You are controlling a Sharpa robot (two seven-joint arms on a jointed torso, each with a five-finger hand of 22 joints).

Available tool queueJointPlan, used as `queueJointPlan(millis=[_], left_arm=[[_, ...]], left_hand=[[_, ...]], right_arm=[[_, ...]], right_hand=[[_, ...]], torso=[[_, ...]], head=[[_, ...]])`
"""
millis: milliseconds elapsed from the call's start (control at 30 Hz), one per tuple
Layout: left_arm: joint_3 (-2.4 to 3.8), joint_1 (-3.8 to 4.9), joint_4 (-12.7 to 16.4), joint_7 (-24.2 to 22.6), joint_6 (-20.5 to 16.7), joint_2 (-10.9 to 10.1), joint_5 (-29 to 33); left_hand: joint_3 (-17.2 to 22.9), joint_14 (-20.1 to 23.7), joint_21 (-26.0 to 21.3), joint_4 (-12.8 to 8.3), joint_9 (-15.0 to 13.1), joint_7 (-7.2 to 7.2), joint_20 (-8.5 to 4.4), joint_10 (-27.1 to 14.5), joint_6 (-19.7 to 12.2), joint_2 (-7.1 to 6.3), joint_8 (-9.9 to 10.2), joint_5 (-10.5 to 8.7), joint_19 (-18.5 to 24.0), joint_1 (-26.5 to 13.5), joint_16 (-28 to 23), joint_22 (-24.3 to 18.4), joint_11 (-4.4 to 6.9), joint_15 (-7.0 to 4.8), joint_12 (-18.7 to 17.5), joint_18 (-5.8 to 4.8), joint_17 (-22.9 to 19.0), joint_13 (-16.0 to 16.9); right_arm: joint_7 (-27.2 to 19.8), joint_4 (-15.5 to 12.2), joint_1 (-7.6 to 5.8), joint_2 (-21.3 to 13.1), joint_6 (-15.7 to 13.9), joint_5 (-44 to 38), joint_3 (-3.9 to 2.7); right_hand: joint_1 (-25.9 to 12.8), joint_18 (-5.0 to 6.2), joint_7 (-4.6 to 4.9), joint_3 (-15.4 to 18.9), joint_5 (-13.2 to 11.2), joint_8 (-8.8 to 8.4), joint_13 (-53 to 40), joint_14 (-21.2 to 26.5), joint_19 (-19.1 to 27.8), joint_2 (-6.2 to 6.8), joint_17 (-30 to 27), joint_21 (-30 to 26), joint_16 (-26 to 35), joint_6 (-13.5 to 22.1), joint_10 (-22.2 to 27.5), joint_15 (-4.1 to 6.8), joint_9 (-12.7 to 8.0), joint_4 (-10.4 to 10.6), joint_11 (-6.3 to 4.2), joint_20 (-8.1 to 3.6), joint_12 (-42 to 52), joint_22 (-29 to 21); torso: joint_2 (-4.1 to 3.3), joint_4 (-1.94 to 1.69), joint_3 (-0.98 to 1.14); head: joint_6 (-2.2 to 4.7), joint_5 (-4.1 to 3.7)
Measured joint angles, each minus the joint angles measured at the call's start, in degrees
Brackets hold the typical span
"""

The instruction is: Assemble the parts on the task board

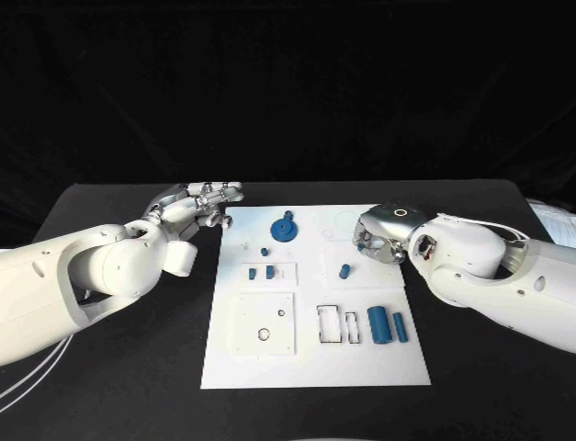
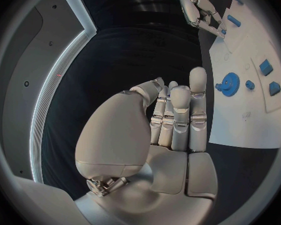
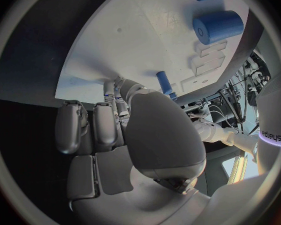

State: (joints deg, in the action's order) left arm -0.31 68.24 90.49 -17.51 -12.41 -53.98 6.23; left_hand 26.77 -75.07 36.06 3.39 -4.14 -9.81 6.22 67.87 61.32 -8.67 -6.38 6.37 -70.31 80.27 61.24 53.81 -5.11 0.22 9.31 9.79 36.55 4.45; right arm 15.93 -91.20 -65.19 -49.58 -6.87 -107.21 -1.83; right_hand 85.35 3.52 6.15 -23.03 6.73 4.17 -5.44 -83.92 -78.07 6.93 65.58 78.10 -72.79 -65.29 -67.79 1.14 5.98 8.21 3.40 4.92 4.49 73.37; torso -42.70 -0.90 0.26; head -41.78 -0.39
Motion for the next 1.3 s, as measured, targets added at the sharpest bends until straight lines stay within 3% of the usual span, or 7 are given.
queueJointPlan(millis=[667,800,933,1300], left_arm=[[0.00,0.00,0.0,0.1,0.0,-0.2,-0.1],[0.00,0.00,0.0,0.1,0.0,-0.2,-0.2],[0.00,0.00,0.0,0.2,0.0,-0.2,-0.2],[0.00,0.00,-0.1,0.2,0.0,-0.2,-0.3]], left_hand=[[0.0,0.0,-0.3,-0.3,0.1,0.00,0.00,0.0,0.0,0.24,0.0,0.00,0.0,0.2,0.0,-0.1,0.00,0.01,0.0,0.00,-0.1,0.0],[0.0,0.0,-0.3,-0.3,0.1,0.00,0.00,0.0,0.0,0.24,0.0,0.00,0.0,0.2,0.0,-0.1,-0.01,0.01,0.0,0.00,-0.1,0.0],[0.0,0.0,-0.3,-0.3,0.1,0.00,0.00,0.0,0.0,0.24,0.0,0.00,0.0,0.2,0.0,-0.1,-0.01,0.01,0.0,0.00,-0.1,0.0],[-0.2,0.0,-0.3,-0.5,0.0,0.00,0.00,0.0,0.0,0.24,0.0,0.00,0.0,0.2,0.0,-0.2,-0.01,0.01,0.0,0.00,-0.2,0.0]], right_arm=[[-0.1,0.0,0.04,0.2,-0.1,0.1,0.01],[-0.1,0.1,0.03,0.3,0.0,0.1,-0.01],[0.0,0.2,0.03,0.5,-0.1,0.0,0.00],[0.4,-0.6,0.38,0.0,-1.5,-0.2,0.22]], right_hand=[[-0.4,0.00,0.18,-1.2,0.0,-0.27,0.9,0.0,0.0,0.38,-0.1,0.0,0.0,-0.5,-0.4,0.00,0.1,-0.9,-0.03,0.00,0.0,0.2],[-0.4,0.00,-0.04,-2.2,-2.0,0.10,1.1,-0.2,-0.3,0.35,0.2,0.5,-0.3,-1.9,-2.2,0.21,0.5,-1.9,-0.36,-0.31,-0.1,0.7],[-0.4,0.00,-0.18,-3.3,-3.1,0.68,1.1,0.0,-0.6,-0.49,0.6,1.0,-0.7,-3.2,-3.4,0.41,0.9,-2.8,0.07,-0.63,0.4,1.6],[-0.4,0.00,-0.23,-4.3,-3.5,0.68,1.0,0.0,-0.8,-1.29,0.8,1.3,-0.9,-3.3,-3.6,0.40,1.2,-3.5,0.24,-0.41,0.4,1.6]], torso=[[0.00,0.01,0.00],[0.01,0.02,0.00],[0.01,0.04,0.01],[0.02,0.07,0.04]], head=[[-0.25,0.16],[-0.21,0.14],[-0.25,0.14],[-0.24,0.08]])
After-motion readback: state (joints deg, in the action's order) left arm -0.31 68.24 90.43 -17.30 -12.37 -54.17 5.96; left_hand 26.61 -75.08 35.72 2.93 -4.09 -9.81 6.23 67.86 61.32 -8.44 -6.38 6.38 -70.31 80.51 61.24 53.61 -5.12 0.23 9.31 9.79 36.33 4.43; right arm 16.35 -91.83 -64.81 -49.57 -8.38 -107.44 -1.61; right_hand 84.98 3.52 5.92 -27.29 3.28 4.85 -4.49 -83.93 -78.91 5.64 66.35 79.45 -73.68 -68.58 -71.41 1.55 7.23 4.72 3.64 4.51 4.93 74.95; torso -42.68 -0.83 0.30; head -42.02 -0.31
